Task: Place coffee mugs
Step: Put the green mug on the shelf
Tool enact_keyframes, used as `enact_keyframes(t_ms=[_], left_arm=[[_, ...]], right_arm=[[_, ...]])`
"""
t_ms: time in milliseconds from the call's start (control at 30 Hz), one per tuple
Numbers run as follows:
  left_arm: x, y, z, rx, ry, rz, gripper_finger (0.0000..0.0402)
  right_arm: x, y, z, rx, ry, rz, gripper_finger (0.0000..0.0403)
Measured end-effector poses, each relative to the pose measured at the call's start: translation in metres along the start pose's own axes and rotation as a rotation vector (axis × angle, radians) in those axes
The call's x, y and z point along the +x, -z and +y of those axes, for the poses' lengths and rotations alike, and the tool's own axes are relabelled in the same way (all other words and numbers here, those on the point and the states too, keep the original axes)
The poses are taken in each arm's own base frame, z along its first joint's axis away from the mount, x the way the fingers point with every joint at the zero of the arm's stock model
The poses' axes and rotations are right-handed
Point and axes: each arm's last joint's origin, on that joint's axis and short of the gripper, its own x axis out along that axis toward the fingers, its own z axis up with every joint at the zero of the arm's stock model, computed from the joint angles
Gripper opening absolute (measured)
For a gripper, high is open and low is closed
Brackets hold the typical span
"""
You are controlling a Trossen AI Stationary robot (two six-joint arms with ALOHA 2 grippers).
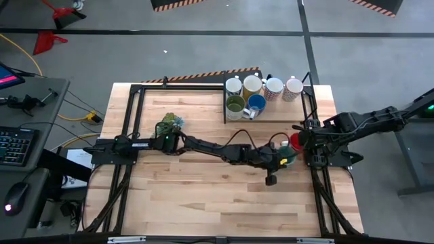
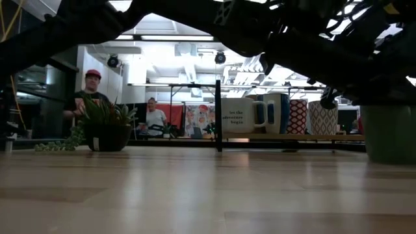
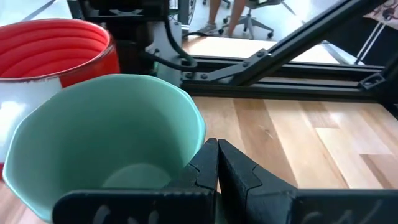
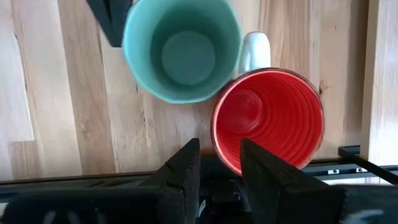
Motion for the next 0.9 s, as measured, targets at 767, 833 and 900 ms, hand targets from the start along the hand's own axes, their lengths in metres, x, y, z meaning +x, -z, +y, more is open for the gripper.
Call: enact_keyframes(t_ms=[767, 833, 900], left_arm=[[-0.001, 0.003, 0.03, -0.046, -0.15, 0.065, 0.0], [-0.001, 0.003, 0.032, -0.048, -0.157, 0.065, 0.0], [-0.001, 0.003, 0.034, -0.05, -0.16, 0.065, 0.0]], right_arm=[[0.0, 0.001, 0.0, -0.003, -0.008, 0.013, 0.0094], [0.0, 0.001, 0.0, -0.001, -0.008, 0.014, 0.0094], [0.0, 0.001, 0.0, 0.0, -0.008, 0.014, 0.0094]])
